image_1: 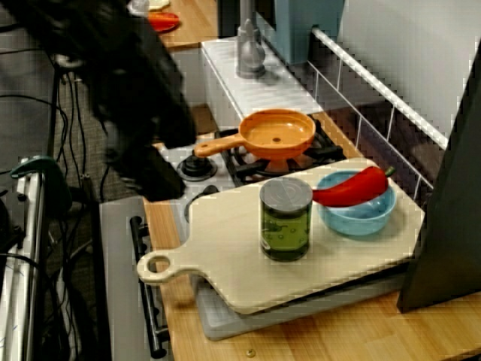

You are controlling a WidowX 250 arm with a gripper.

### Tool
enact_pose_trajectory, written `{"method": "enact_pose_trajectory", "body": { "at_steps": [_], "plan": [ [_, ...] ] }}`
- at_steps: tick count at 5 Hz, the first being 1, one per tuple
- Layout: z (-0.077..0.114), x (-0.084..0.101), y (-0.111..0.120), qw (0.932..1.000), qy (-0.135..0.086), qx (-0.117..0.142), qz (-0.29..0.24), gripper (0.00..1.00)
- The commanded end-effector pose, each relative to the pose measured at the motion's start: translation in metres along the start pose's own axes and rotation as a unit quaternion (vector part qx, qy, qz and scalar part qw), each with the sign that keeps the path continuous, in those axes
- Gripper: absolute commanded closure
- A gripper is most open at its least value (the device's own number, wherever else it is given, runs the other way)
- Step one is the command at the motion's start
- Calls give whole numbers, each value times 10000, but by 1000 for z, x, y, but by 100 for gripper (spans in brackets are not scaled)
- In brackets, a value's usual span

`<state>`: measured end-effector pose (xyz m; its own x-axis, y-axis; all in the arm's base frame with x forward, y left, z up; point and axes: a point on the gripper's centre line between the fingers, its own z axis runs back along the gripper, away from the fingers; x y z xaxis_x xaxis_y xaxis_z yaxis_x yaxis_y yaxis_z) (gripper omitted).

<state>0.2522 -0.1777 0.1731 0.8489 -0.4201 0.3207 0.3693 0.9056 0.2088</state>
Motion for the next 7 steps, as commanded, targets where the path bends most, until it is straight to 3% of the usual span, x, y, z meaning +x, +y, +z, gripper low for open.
{"method": "enact_pose_trajectory", "body": {
  "at_steps": [1,2,3,5,7],
  "plan": [
    [-20,41,11,9981,-448,413,-88,0],
    [-31,48,15,9930,-396,1067,325,0],
    [-41,53,14,9853,-103,1552,707,0],
    [-38,58,-2,9815,-41,1720,843,0],
    [-46,50,-16,9784,41,1826,970,0]
  ]
}}
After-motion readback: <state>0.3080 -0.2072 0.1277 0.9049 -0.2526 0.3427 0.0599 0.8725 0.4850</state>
